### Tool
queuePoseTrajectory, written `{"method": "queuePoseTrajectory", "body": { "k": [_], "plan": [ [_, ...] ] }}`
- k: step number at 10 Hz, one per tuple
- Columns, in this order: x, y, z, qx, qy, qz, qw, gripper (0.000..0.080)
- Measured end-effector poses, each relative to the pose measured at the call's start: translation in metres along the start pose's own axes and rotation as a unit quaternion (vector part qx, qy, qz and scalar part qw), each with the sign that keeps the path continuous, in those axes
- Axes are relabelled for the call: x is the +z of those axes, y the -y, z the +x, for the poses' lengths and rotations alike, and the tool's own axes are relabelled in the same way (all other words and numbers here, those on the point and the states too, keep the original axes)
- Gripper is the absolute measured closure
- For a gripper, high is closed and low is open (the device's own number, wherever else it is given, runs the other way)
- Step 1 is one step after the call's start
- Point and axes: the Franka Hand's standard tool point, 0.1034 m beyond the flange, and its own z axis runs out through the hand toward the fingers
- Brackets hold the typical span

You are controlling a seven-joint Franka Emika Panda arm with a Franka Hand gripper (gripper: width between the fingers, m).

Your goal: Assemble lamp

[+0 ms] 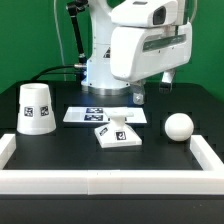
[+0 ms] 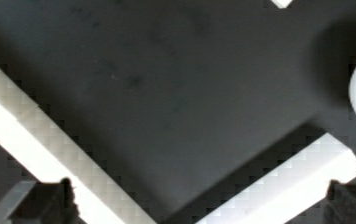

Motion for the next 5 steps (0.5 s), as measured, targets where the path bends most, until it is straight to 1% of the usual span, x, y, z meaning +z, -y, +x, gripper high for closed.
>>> {"method": "queuePoseTrajectory", "body": {
  "k": [5],
  "plan": [
    [0.0001,0.0000,0.0000,0.000,0.000,0.000,1.000,0.0100]
  ]
}}
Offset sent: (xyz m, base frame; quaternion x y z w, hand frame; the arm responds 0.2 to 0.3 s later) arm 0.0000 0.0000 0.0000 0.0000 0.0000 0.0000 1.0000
